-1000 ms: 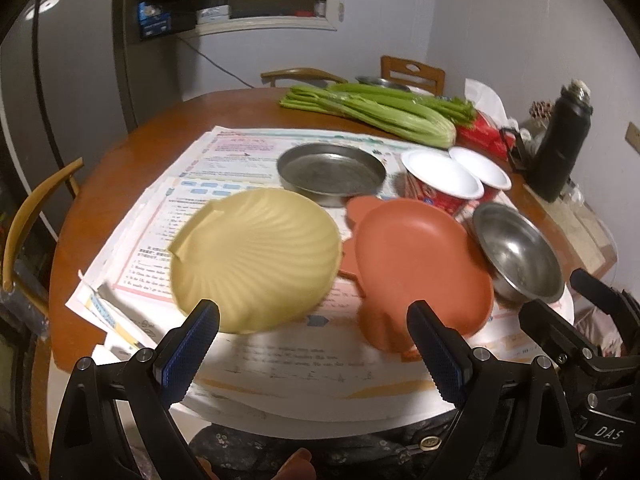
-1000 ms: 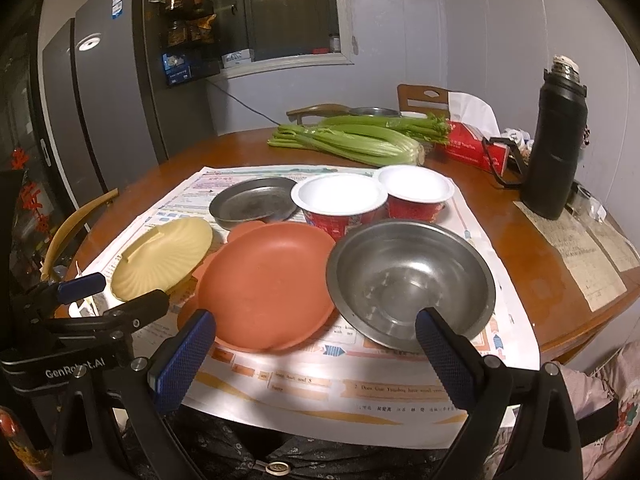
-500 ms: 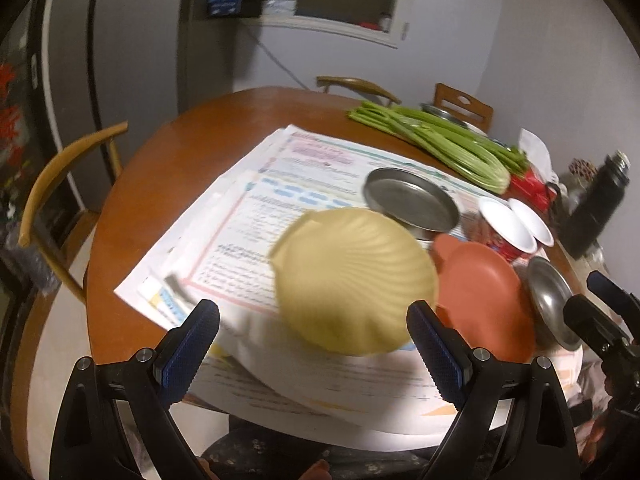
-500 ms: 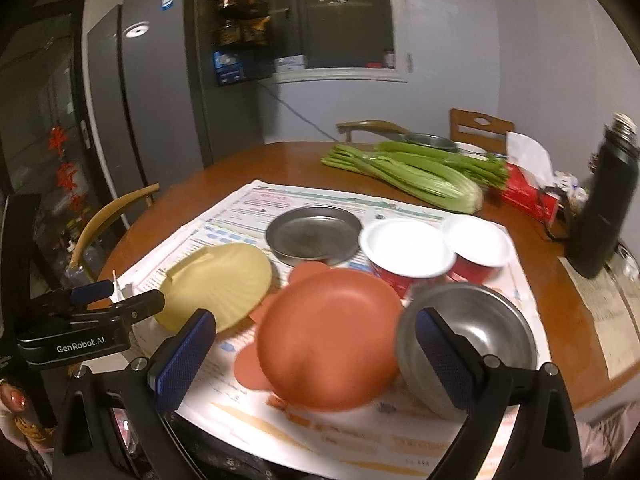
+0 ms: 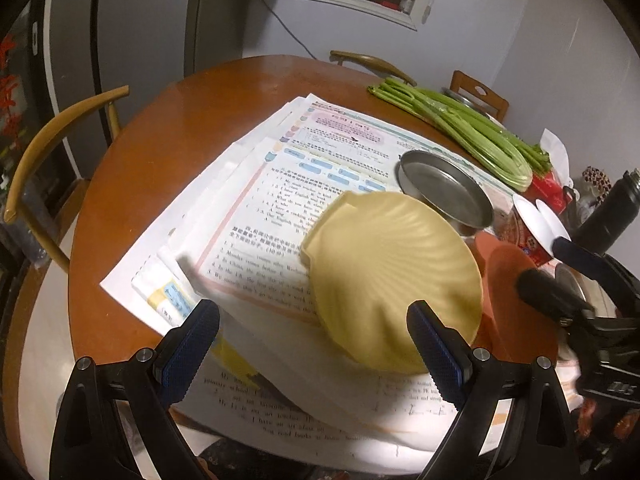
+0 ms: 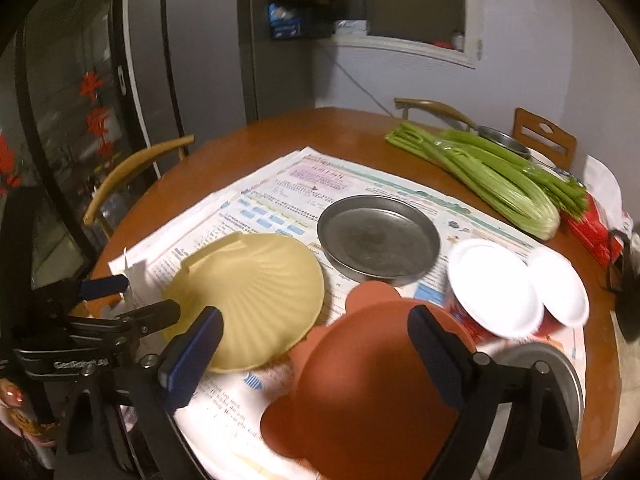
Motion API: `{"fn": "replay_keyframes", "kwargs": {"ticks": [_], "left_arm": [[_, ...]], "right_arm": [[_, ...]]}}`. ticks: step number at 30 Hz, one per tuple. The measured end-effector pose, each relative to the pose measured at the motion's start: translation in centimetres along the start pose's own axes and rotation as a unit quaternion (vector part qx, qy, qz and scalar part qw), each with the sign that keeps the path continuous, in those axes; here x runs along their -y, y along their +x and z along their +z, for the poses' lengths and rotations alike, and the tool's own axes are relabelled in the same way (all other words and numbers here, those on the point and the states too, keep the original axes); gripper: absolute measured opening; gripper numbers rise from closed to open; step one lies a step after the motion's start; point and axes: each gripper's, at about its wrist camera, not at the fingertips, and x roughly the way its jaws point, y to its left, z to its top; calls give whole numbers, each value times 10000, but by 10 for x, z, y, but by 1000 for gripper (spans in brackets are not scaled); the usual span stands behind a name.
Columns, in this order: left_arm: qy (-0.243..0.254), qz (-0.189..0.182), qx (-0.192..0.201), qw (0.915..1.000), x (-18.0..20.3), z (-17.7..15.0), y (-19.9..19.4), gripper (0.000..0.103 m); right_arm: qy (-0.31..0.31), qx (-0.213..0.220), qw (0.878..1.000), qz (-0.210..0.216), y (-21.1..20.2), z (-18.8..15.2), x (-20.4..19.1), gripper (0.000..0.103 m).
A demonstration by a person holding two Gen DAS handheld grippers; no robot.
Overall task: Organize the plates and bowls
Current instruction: 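Move the left tool to the yellow shell plate and grip its rim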
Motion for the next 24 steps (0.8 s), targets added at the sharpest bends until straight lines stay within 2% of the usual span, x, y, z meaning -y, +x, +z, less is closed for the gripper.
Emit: {"fn": "replay_keyframes", "kwargs": {"ticks": [3,7,12,16,18,24], "left_arm": [[13,-25,-22,10000,-1,3,4,95],[-1,-13,-82,10000,-3,6,10,95],[88,-18,-119,9999,1,8,14,93],[134,-238,-217,9994,4,7,15,71],[159,-220,-254,9993,6,7,17,59],[225,-260,-398,9986,11,7,26,40]], "right_arm": [[-144,-80,9999,-29,14,6,-2,87],[-187,-212,9995,173,33,12,-1,84],[-245,-463,9980,347,53,16,-2,72],[-200,-648,9965,491,69,17,-1,67],[-207,-711,9959,512,75,17,0,64],[-322,-740,9950,593,79,18,-2,61]]}}
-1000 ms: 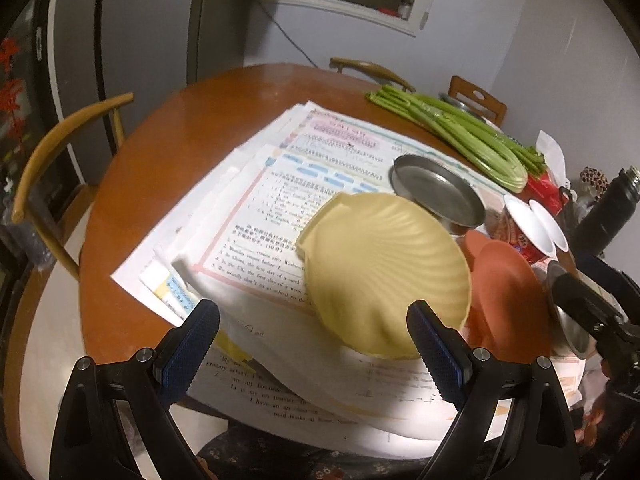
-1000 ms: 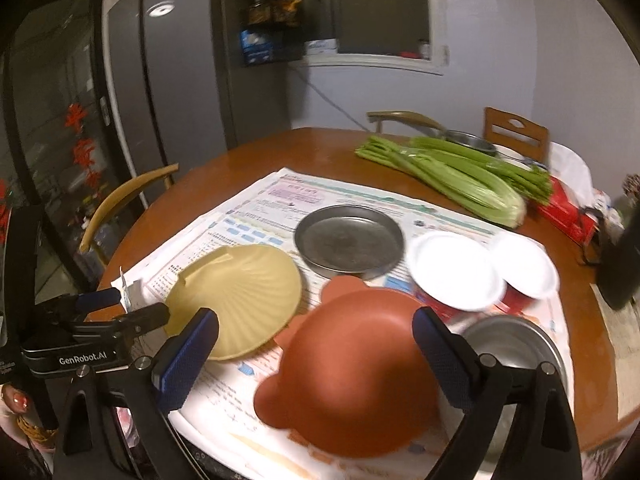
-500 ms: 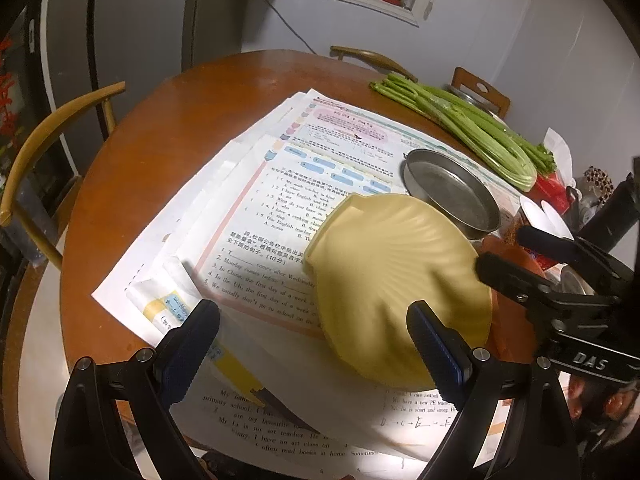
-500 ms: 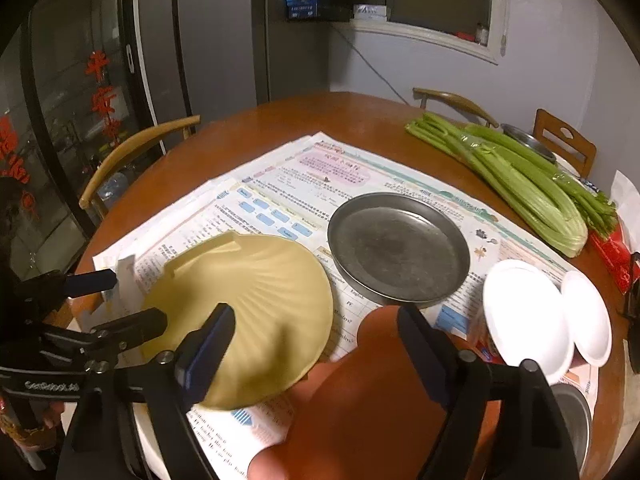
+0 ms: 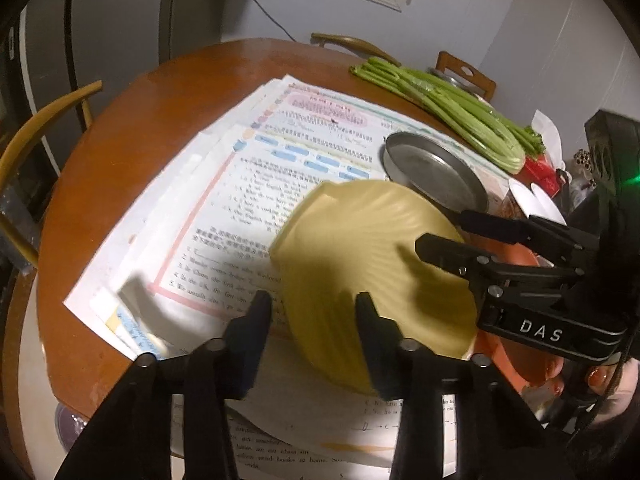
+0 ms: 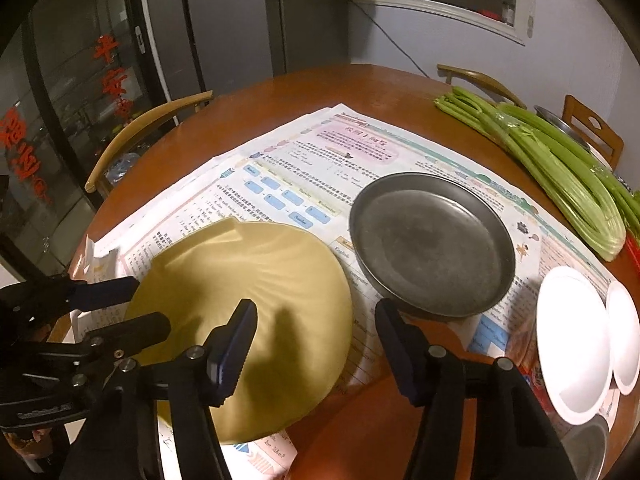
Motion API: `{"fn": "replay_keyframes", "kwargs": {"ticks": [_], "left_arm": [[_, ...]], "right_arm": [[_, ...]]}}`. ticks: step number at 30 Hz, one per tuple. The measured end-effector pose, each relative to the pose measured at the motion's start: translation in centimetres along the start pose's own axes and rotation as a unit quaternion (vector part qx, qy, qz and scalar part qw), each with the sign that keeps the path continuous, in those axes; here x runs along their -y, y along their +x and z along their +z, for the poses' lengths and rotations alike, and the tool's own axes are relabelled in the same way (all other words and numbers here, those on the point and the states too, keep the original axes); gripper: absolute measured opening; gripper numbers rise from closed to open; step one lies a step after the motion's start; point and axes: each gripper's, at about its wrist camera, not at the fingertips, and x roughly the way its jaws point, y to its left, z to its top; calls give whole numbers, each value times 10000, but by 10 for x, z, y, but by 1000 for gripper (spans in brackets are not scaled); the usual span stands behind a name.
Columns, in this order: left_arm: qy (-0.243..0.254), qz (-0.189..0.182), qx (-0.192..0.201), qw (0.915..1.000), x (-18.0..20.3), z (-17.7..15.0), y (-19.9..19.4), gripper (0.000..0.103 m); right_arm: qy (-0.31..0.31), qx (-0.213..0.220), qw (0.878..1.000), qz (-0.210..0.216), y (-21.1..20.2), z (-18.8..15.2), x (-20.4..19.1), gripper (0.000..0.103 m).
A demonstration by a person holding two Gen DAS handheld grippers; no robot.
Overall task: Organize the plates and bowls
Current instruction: 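Move the left tool to the yellow shell plate and grip its rim, then slide the yellow shell plate aside with the left tool and release it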
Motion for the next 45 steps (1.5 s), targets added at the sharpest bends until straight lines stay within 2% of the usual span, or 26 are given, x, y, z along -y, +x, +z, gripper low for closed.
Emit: {"fn": "replay_keyframes", "kwargs": {"ticks": [4,6,16,22,29,37,45], "left_arm": [[69,31,-56,10000,5,-5,5,35],[38,1,-50,10000,6,-6,5,34],[-240,-64,84,9997,0,-6,4,33],[-311,-118,279,9991,-10,7,-9,33],[-333,16,461,9984,-25,33,-17,33],[-440,125,407,9981,-46,51,-2,33],[-444,160,346,9983,-54,55,12,33]], "right_arm": [[-41,-37,10000,33,4,0,0,60],[-42,-101,9999,75,8,-1,-1,53],[163,-80,9995,262,4,-7,2,52],[293,50,9986,440,-9,-3,-1,52],[354,144,9978,544,-9,15,-12,52],[586,123,9963,610,7,37,-19,52],[775,-10,9949,641,24,38,-17,52]]}}
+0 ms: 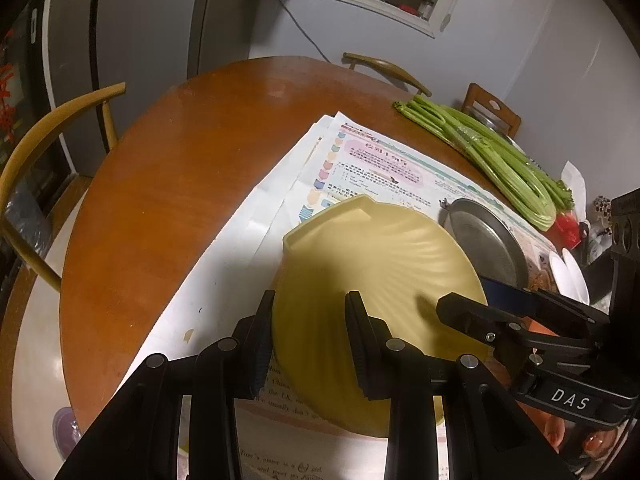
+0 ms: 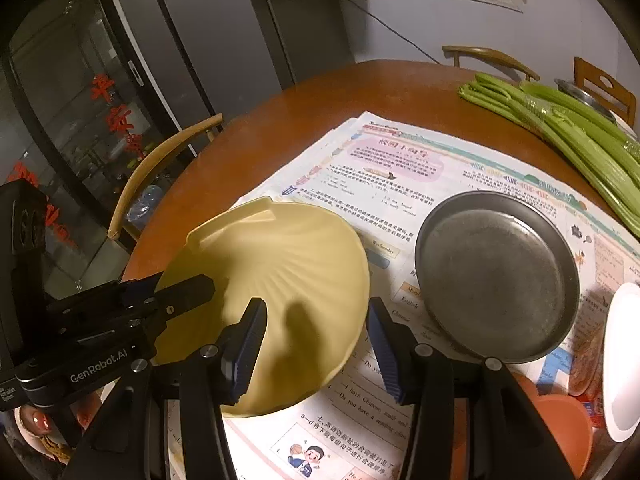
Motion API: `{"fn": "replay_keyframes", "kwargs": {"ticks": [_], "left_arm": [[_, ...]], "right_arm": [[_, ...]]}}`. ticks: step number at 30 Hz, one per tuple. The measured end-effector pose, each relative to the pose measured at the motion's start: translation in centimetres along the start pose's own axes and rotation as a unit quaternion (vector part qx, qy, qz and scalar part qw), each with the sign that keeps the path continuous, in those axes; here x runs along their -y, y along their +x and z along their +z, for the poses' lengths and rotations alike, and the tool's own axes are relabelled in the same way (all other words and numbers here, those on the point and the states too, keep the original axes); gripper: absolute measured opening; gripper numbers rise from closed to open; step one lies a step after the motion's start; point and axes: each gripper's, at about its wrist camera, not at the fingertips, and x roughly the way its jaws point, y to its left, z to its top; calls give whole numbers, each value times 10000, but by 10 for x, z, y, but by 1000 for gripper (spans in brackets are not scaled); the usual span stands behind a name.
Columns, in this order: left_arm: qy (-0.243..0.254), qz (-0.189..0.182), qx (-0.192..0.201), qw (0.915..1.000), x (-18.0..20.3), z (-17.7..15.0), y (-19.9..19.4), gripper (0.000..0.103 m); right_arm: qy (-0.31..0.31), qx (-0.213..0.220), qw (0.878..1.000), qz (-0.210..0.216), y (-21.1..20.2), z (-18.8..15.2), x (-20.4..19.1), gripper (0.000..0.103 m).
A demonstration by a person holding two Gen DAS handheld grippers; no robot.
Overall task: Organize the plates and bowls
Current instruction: 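Slide the yellow shell plate aside with the left tool and release it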
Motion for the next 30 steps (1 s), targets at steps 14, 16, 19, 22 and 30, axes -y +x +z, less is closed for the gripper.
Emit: {"fn": "replay_keyframes", "kwargs": {"ticks": [14,16,19,22,30], "left_arm": [[135,119,-8,9998,5,-6,13,35],[168,133,-7,9998,7,-6,13,36],[233,165,6,9996,10,-8,12,36],[249,190,50,9995,11,-10,9,38],[198,287,190,9992,8,-10,1,42]], "right_arm": [[158,-93,9998,-40,11,-7,5,52],[183,-80,9998,-24,10,-8,6,52],[205,-86,9997,-28,9,-9,7,52],[264,-89,9996,9,8,-9,8,52],[375,30,9993,-35,2,-8,12,52]]}}
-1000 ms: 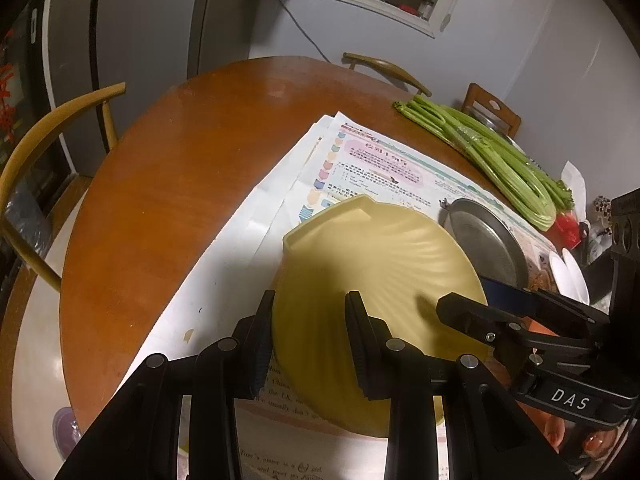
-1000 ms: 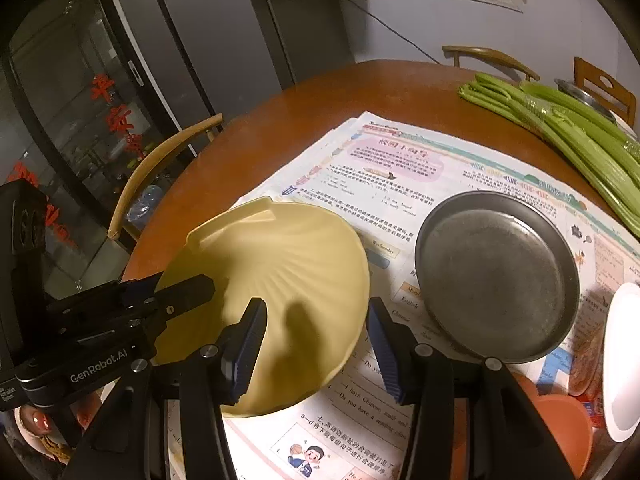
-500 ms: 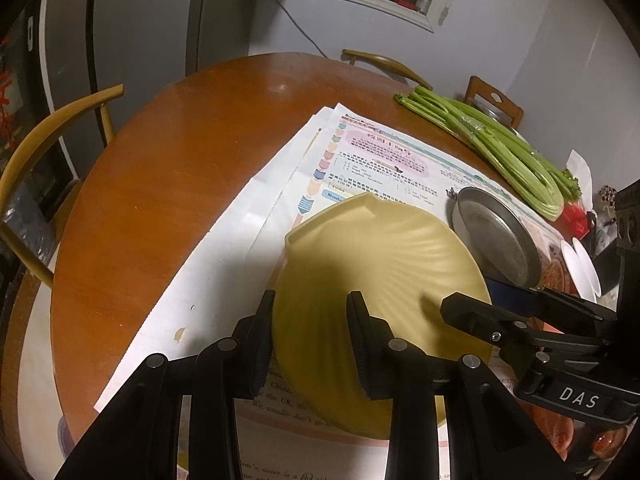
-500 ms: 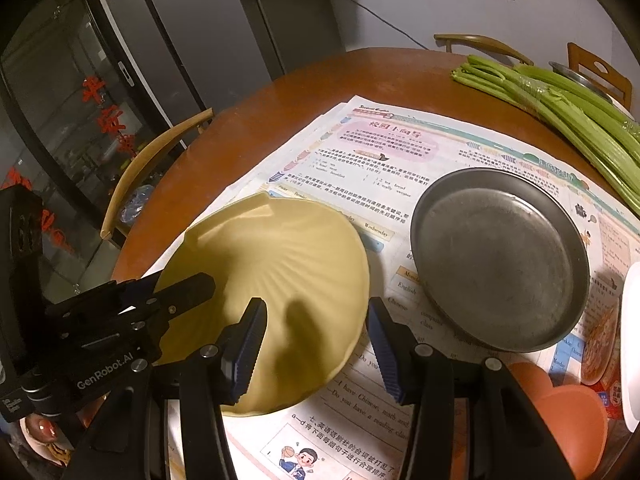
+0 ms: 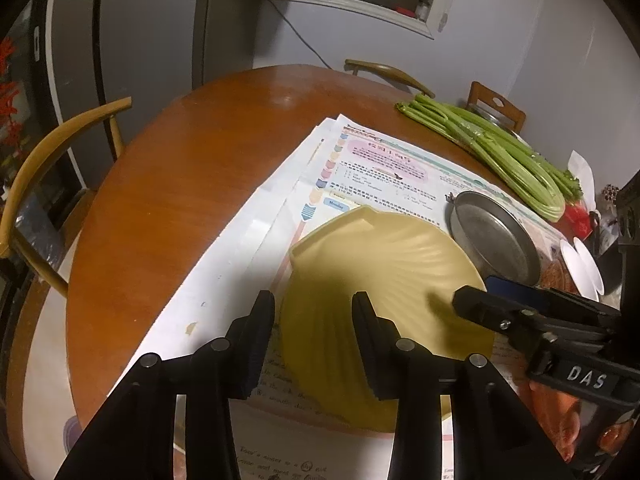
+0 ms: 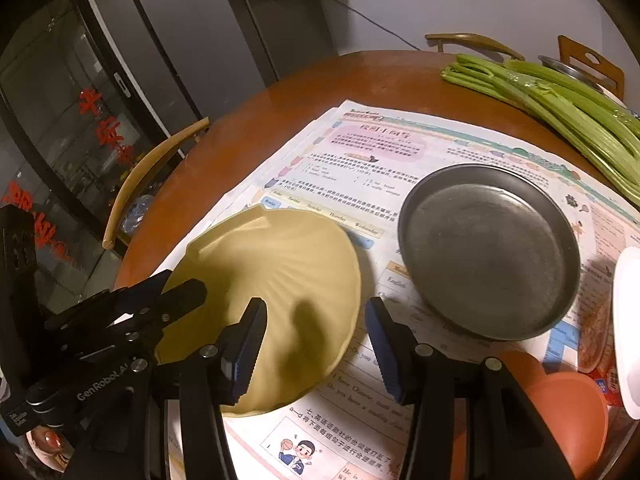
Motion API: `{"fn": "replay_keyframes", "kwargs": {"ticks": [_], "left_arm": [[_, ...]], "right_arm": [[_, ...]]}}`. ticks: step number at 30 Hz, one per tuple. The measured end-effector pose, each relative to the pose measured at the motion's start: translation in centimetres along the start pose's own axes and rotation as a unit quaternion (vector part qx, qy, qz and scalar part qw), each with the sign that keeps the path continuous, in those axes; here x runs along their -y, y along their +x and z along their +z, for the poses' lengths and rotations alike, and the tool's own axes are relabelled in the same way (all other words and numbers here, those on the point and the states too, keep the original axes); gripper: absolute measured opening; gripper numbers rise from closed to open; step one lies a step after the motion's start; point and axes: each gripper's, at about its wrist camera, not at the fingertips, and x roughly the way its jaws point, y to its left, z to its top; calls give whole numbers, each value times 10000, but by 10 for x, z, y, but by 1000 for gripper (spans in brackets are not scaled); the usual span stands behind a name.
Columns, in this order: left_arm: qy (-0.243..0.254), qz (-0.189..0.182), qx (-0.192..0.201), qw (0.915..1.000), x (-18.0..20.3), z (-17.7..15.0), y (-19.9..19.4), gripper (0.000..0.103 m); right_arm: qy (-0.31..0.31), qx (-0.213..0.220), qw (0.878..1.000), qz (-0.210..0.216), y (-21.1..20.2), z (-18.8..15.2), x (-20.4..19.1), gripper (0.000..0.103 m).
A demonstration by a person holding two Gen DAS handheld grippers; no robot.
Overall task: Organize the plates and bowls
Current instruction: 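Slide the yellow shell plate aside with the left tool and release it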
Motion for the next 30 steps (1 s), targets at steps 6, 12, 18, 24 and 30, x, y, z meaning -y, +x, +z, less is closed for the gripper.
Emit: {"fn": "replay_keyframes", "kwargs": {"ticks": [6,12,18,24,30], "left_arm": [[-119,67,81,9999,-6,0,-9,44],[-115,52,228,9997,-6,0,-24,52],[-63,18,329,9994,1,-2,-39,53],[75,-100,326,9994,14,-6,-46,54],[211,-198,281,9992,29,-12,-50,54]], "right_arm": [[86,106,9999,15,-12,-3,6,52],[139,221,9996,109,-25,-6,7,52],[33,385,9993,-2,-41,-9,3,52],[-57,598,9981,-160,-61,-15,3,52],[-89,756,9968,-241,-82,-21,8,52]]}}
